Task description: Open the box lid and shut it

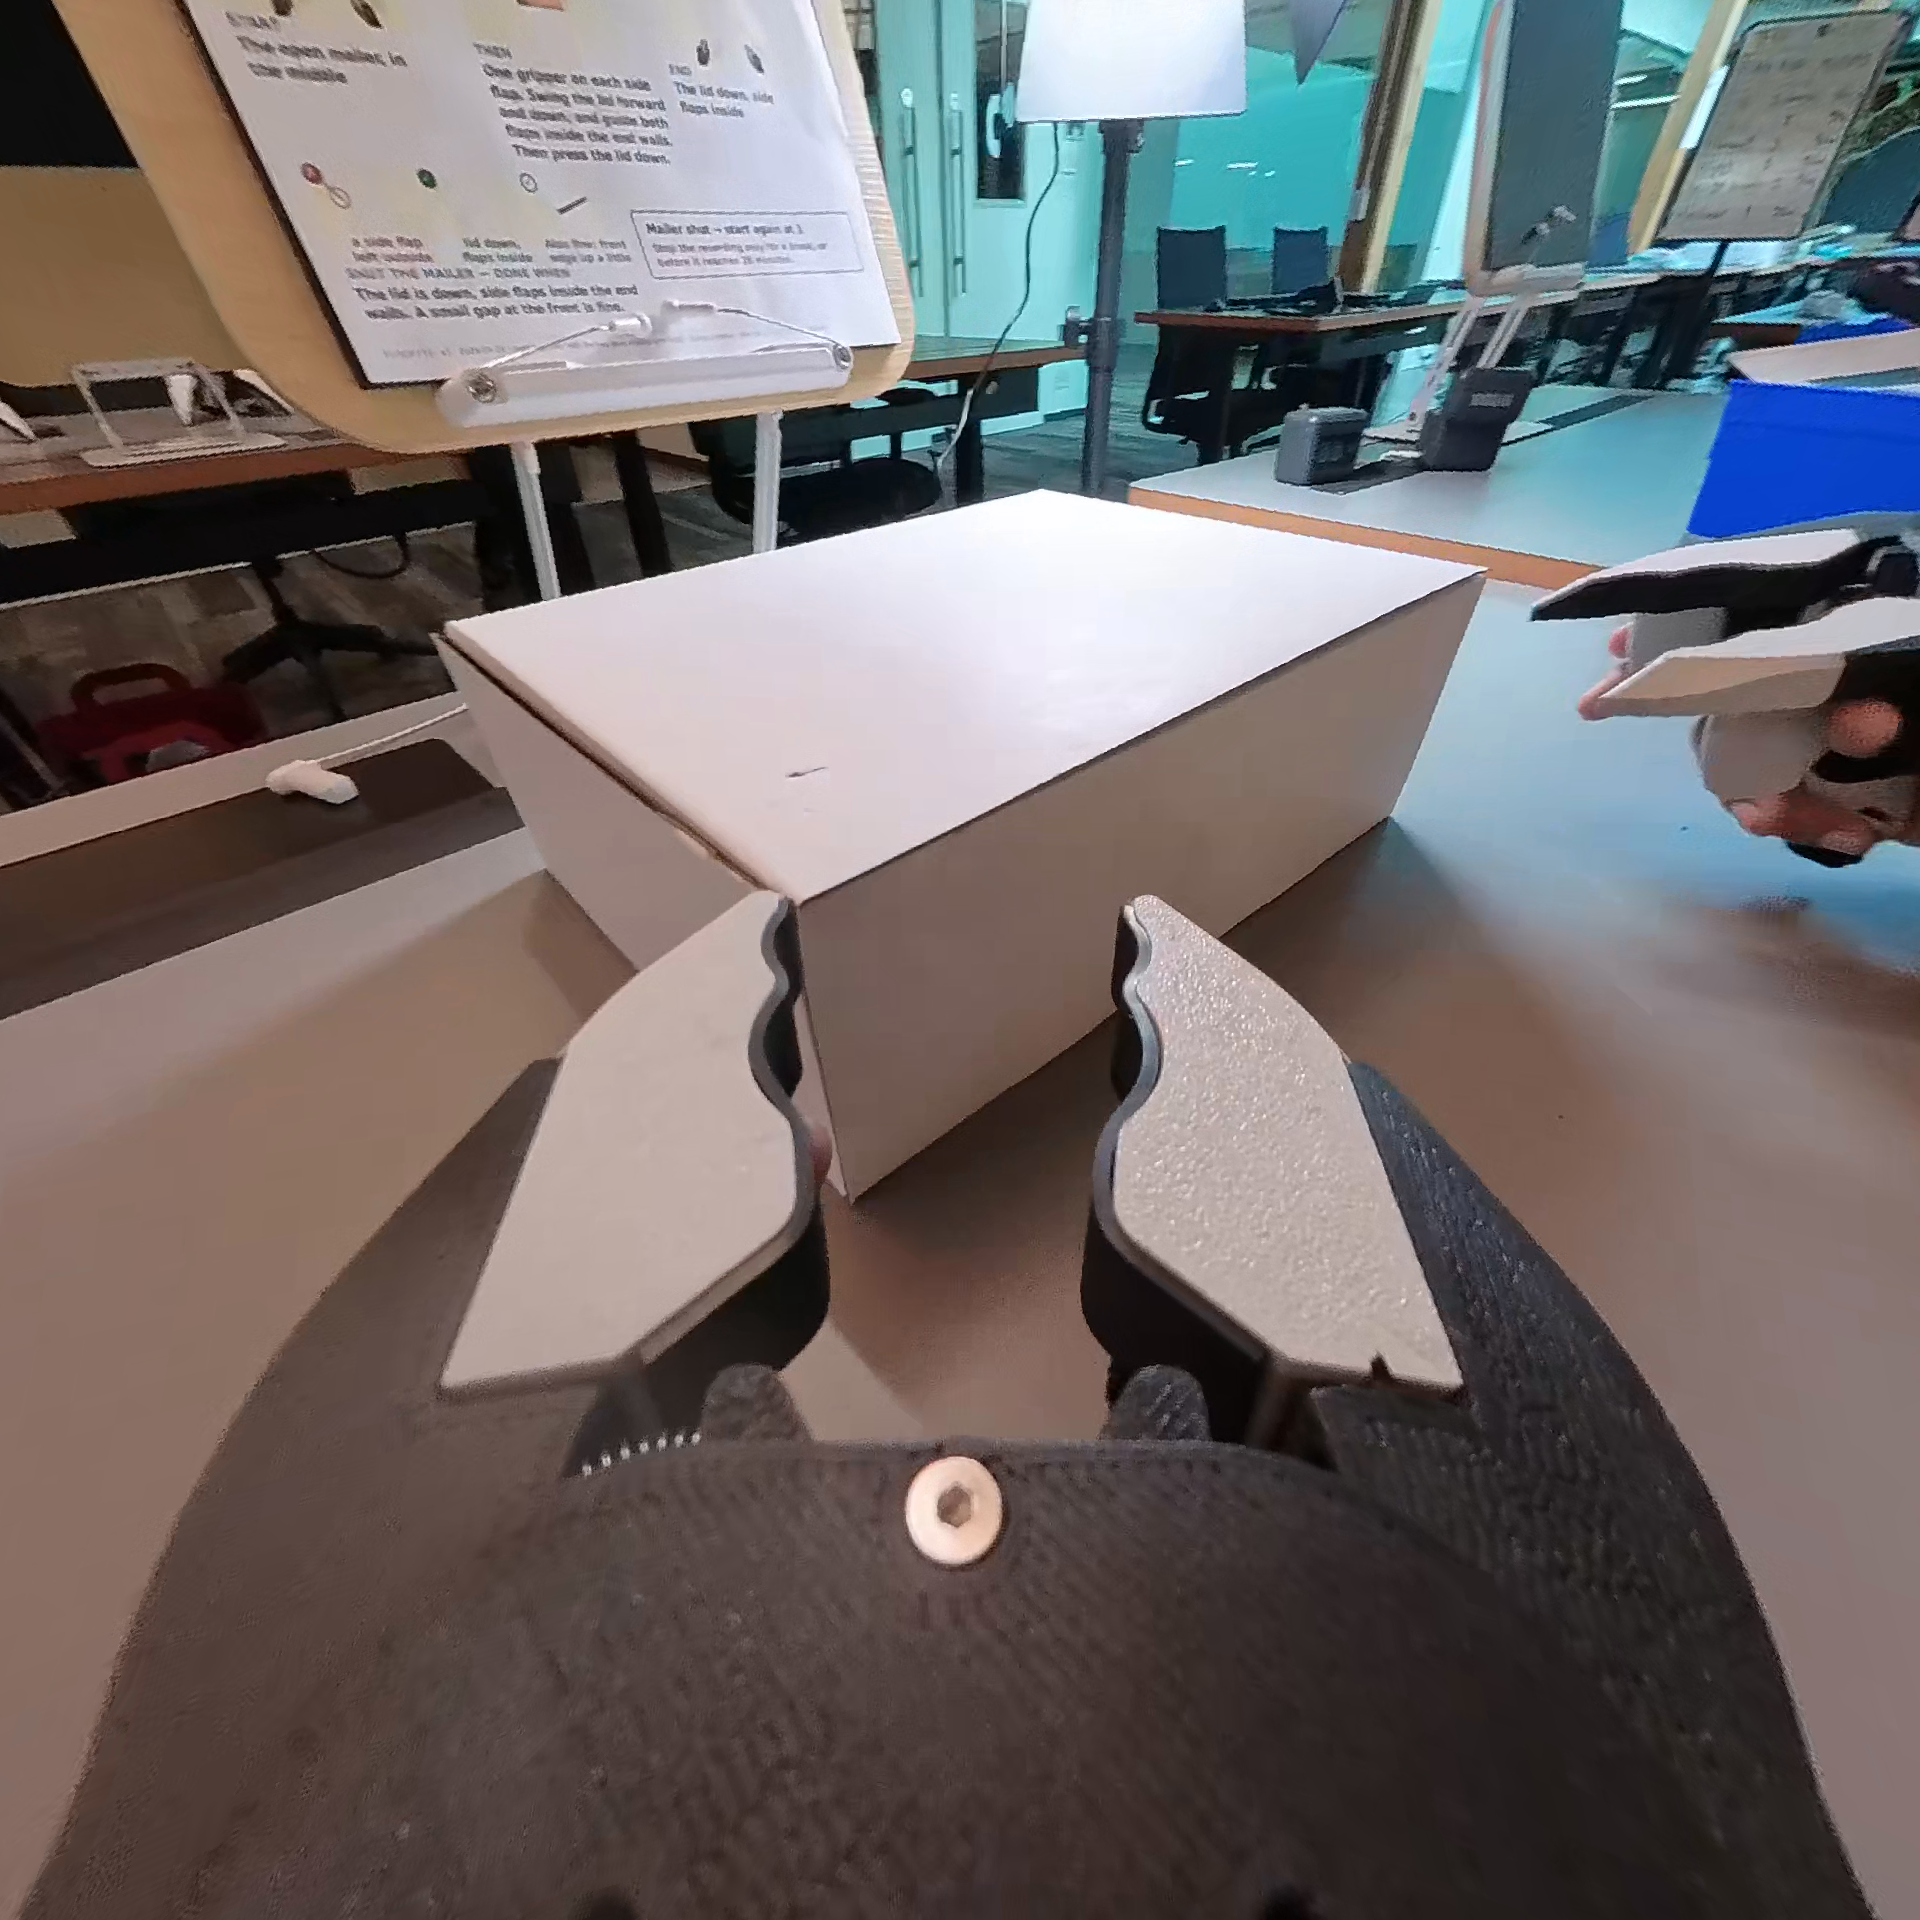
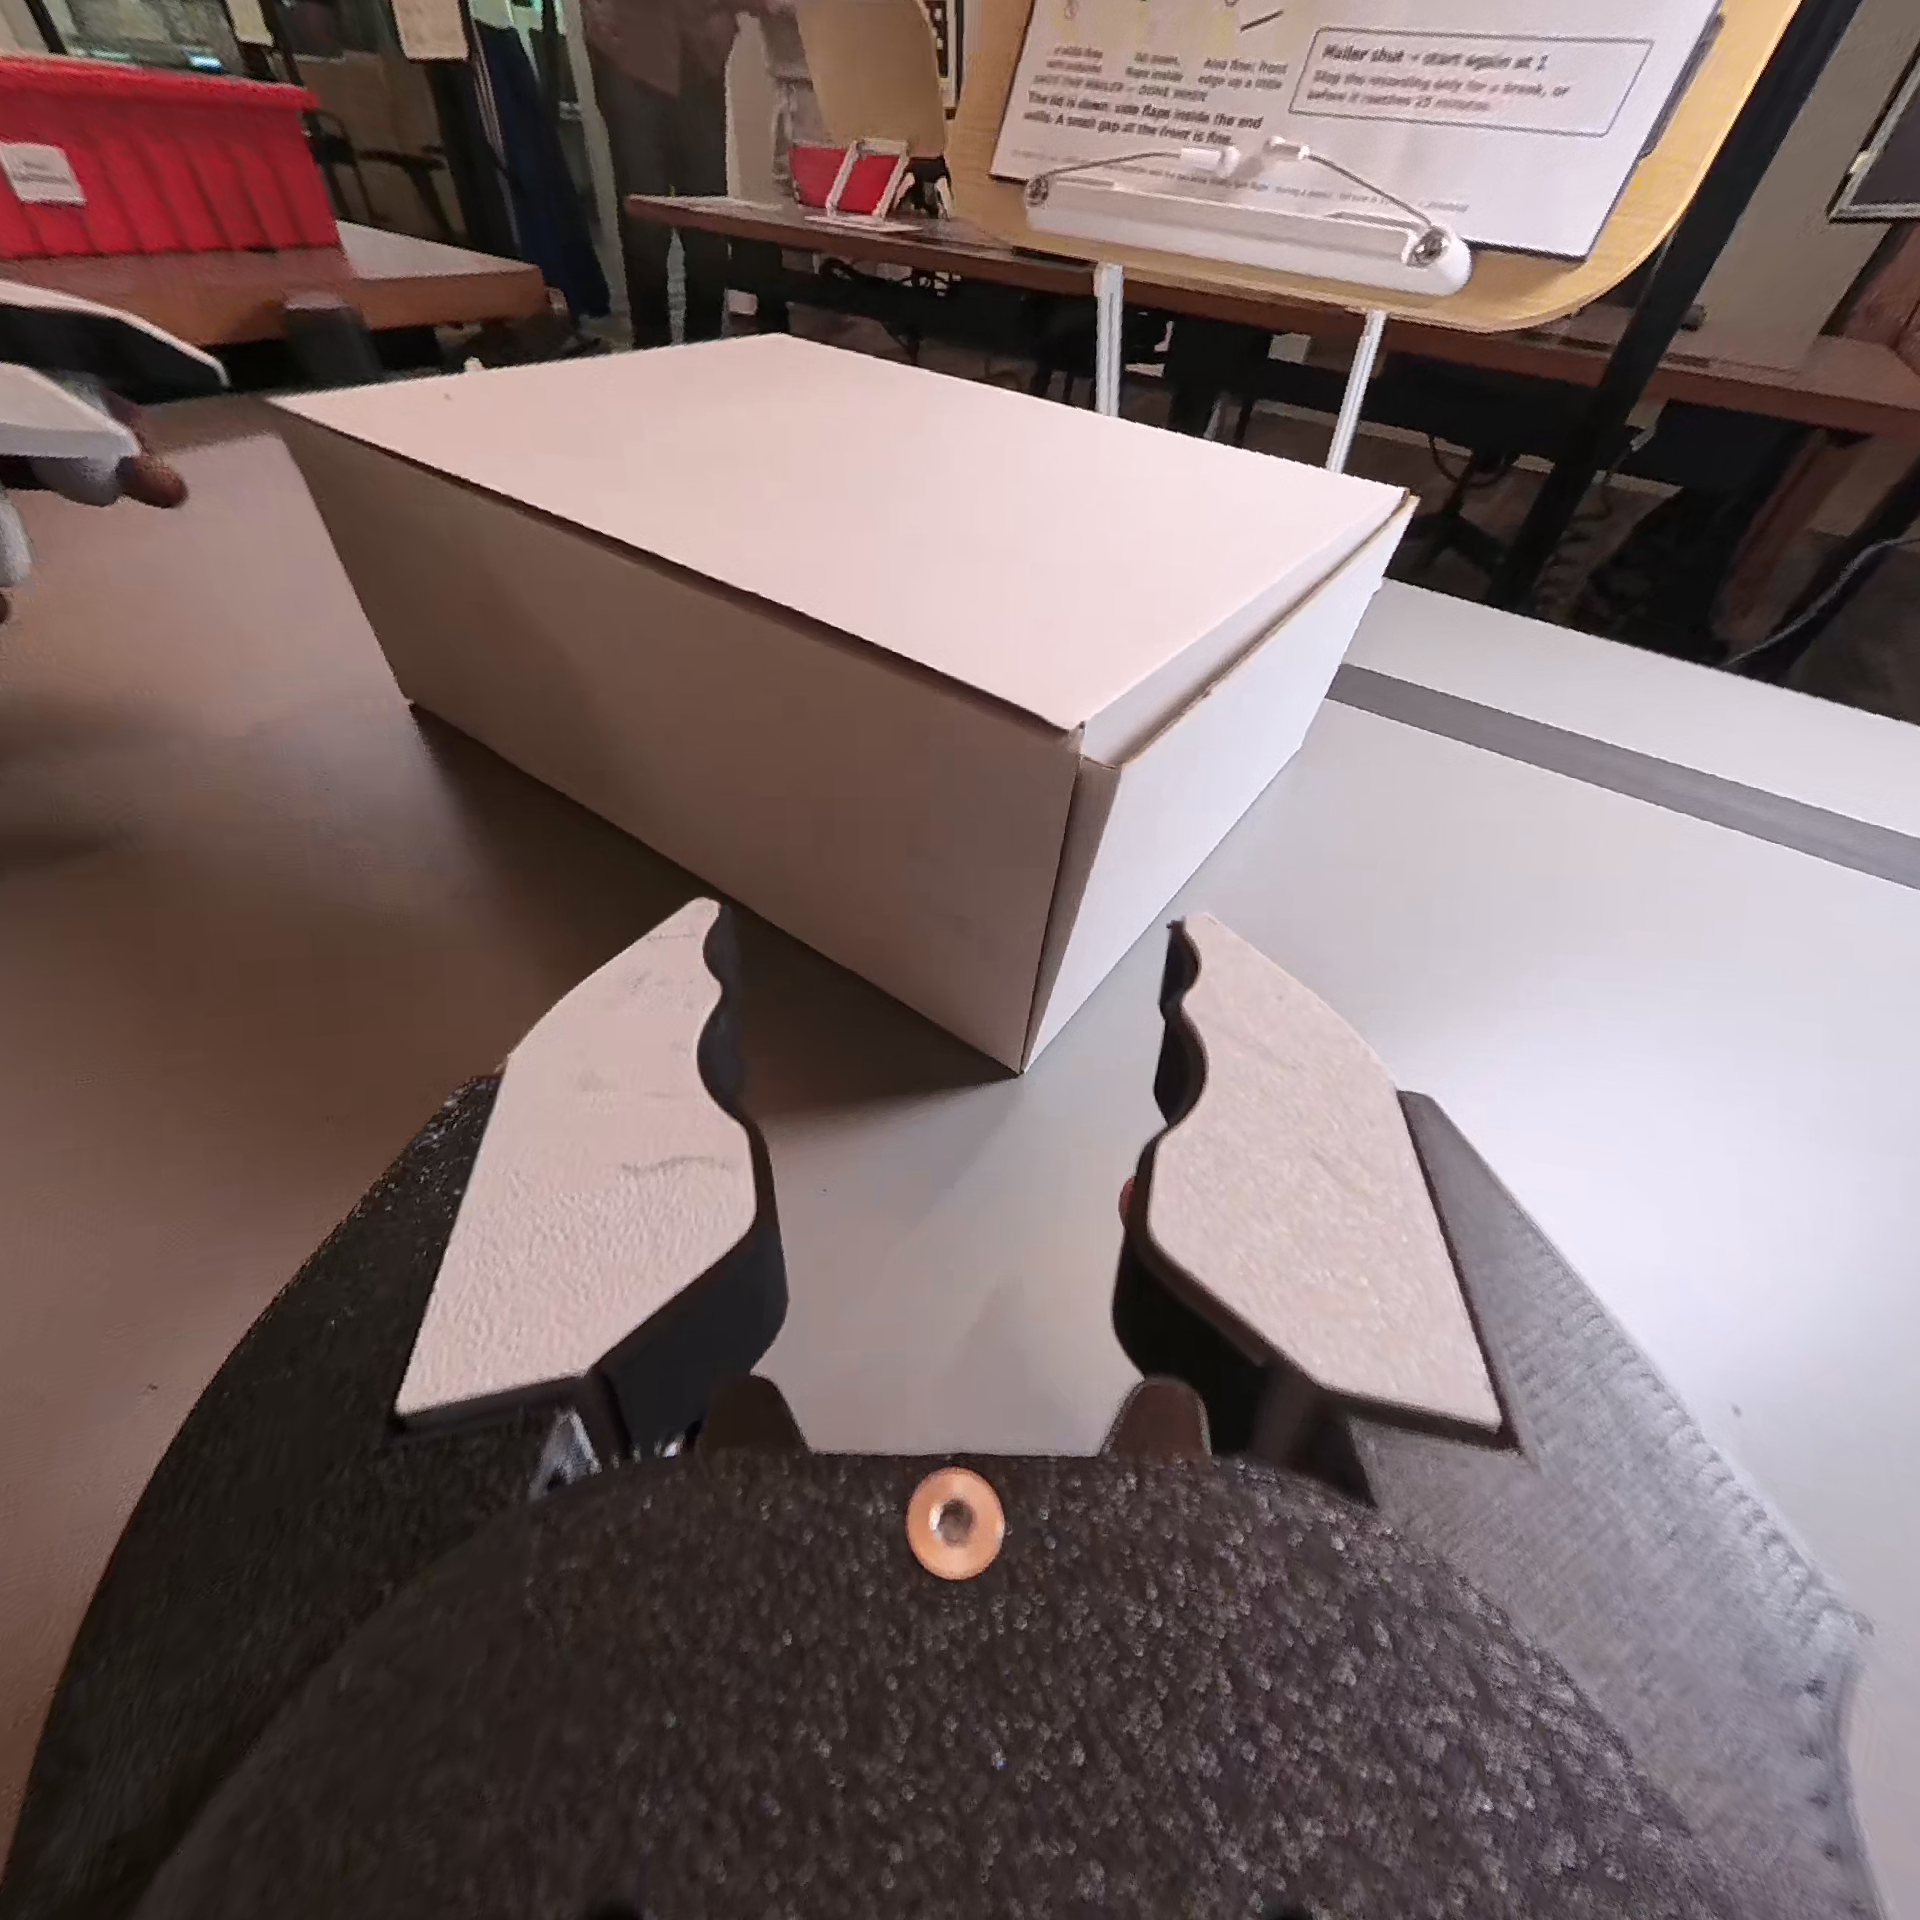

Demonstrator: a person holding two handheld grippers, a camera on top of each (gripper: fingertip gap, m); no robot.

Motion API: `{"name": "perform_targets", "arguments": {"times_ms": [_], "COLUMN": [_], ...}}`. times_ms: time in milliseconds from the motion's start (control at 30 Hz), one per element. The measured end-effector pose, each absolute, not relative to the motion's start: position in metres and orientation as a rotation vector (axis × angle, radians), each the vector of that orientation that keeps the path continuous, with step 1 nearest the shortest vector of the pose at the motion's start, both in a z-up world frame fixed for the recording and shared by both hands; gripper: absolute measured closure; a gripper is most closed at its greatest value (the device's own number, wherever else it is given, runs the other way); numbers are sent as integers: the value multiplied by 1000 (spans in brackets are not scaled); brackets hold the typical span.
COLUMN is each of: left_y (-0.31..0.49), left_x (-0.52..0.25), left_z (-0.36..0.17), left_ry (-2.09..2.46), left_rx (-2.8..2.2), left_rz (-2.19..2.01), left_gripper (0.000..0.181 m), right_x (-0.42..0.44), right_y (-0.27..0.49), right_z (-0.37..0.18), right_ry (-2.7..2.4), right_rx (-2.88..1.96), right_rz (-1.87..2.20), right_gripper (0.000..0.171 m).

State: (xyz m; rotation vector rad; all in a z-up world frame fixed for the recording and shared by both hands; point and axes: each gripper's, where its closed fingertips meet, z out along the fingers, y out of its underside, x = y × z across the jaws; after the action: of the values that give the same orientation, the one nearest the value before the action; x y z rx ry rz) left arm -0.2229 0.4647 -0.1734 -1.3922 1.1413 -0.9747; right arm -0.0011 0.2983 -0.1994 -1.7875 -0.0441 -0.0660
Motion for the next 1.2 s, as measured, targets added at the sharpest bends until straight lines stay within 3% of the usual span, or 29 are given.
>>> {"name": "perform_targets", "arguments": {"times_ms": [467, 1200], "left_y": [466, 457], "left_x": [-315, -298], "left_z": [-175, -186], "left_ry": [919, 1004], "left_rx": [-1491, -1612], "left_rz": [-812, -790], "left_gripper": [132, 134], "right_x": [7, -21], "right_y": [249, 255], "right_z": [-172, -158], "right_ry": [115, 48], "right_rx": [-1788, -1829], "right_rz": [-149, -149], "right_gripper": [94, 98]}}
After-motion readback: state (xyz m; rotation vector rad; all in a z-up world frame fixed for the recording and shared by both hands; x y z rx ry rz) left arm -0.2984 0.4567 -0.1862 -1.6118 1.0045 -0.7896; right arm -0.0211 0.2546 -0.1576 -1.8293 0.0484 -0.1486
